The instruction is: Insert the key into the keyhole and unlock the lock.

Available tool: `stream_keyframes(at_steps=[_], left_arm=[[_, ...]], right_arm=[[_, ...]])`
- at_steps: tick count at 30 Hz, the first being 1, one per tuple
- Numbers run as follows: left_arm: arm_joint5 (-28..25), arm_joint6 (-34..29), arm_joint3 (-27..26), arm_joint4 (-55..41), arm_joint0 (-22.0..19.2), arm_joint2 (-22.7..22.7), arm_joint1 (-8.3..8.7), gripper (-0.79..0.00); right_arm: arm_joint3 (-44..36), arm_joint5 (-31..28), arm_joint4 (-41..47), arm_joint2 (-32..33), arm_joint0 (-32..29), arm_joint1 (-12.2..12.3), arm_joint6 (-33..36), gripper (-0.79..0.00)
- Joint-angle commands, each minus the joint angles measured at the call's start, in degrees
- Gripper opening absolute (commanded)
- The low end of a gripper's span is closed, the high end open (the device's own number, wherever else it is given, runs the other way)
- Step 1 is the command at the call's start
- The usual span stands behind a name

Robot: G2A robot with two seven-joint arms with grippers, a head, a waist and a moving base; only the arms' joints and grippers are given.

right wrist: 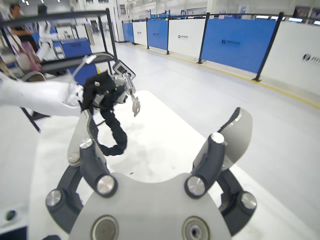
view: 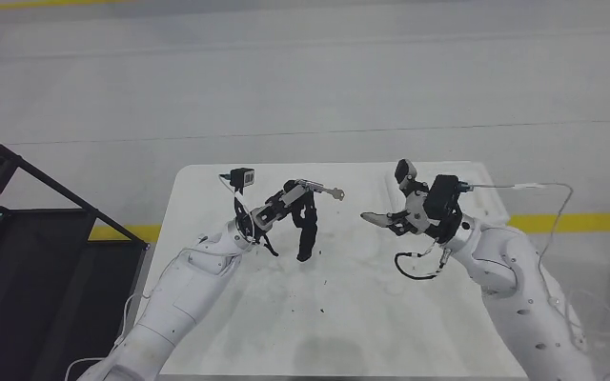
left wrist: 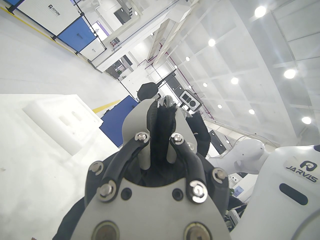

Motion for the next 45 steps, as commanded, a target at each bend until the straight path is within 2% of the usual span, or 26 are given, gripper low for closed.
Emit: stream_keyframes(at_steps=[1,18,20,24,28,32,36,45], left_arm=[[0.0,0.0,0.0,0.0,0.0,0.0,0.00,-0.785],[0.0,0.0,0.0,0.0,0.0,0.0,0.00,-0.785],[0.0,0.0,0.0,0.0,0.0,0.0,0.00,-0.785],[0.0,0.0,0.0,0.0,0.0,0.0,0.00,-0.785],[0.0,0.0,0.0,0.0,0.0,0.0,0.00,-0.785],[0.0,0.0,0.0,0.0,0.0,0.0,0.00,-0.785],[0.0,0.0,0.0,0.0,0.0,0.0,0.00,-0.785],[0.0,0.0,0.0,0.0,0.0,0.0,0.00,-0.785]], right_arm=[[0.2,0.2,-2.6,-0.2,0.1,0.0,-0.8,0.000],[0.2,0.2,-2.6,-0.2,0.1,0.0,-0.8,0.000],[-0.7,1.4,-5.6,-0.3,0.0,0.0,-2.0,0.000],[1.2,-0.2,-14.9,-0.3,2.1,0.4,-6.9,0.000],[5.9,-6.7,-18.4,-1.2,5.8,0.7,-11.5,0.000],[10.9,-15.9,-16.4,-2.7,10.2,1.0,-13.5,0.000],[14.6,-15.9,-12.1,-7.3,13.4,1.9,-14.0,0.000],[23.1,-15.9,7.9,-21.4,23.1,3.9,-9.2,0.000]])
